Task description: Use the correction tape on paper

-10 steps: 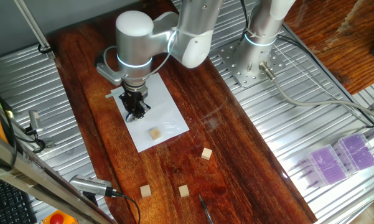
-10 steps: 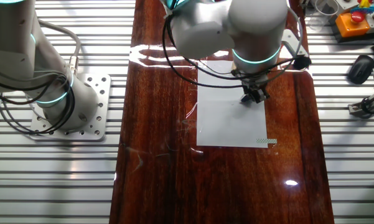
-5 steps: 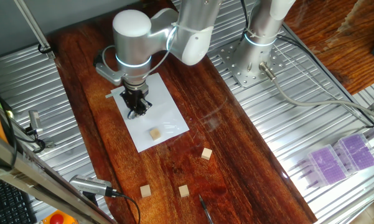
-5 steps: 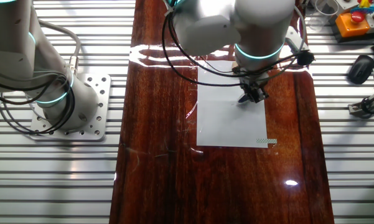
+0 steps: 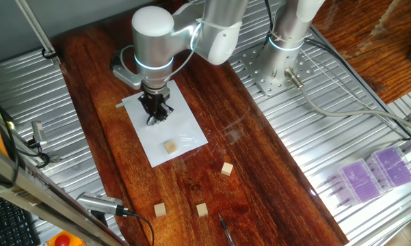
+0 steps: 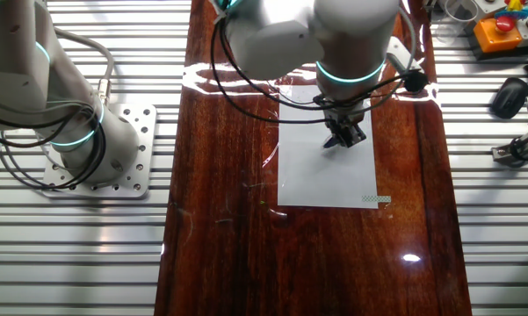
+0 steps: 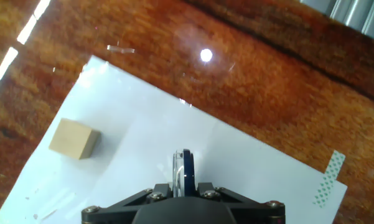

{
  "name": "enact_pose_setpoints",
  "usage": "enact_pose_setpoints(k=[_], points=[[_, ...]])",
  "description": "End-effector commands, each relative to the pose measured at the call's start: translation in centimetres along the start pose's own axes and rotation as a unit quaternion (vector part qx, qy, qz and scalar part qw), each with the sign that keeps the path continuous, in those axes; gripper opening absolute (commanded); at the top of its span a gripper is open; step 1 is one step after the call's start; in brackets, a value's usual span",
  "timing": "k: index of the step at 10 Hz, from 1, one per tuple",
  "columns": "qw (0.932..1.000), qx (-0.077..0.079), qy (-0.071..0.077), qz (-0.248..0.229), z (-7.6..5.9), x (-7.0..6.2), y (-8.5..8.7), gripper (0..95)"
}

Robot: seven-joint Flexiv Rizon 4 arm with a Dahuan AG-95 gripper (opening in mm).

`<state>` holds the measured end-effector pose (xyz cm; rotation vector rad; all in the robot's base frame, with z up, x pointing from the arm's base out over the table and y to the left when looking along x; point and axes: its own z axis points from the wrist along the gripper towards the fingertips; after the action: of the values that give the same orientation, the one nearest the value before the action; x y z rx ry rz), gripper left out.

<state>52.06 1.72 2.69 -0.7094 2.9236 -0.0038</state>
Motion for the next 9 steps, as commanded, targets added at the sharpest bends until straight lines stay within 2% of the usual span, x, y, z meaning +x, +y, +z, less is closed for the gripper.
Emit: enact_pose_setpoints(k=[1, 4, 7, 9], points=[[1.0000, 0.001, -0.001, -0.001, 0.1, 0.0, 0.0, 0.0], [1.0000, 0.005, -0.008, 0.000, 0.6, 0.2, 0.2, 0.0], [0.9996, 0.008, -0.027, 0.000, 1.1, 0.1, 0.1, 0.0], [0.9992, 0.005, -0.039, 0.004, 1.4, -0.5, 0.1, 0.0]])
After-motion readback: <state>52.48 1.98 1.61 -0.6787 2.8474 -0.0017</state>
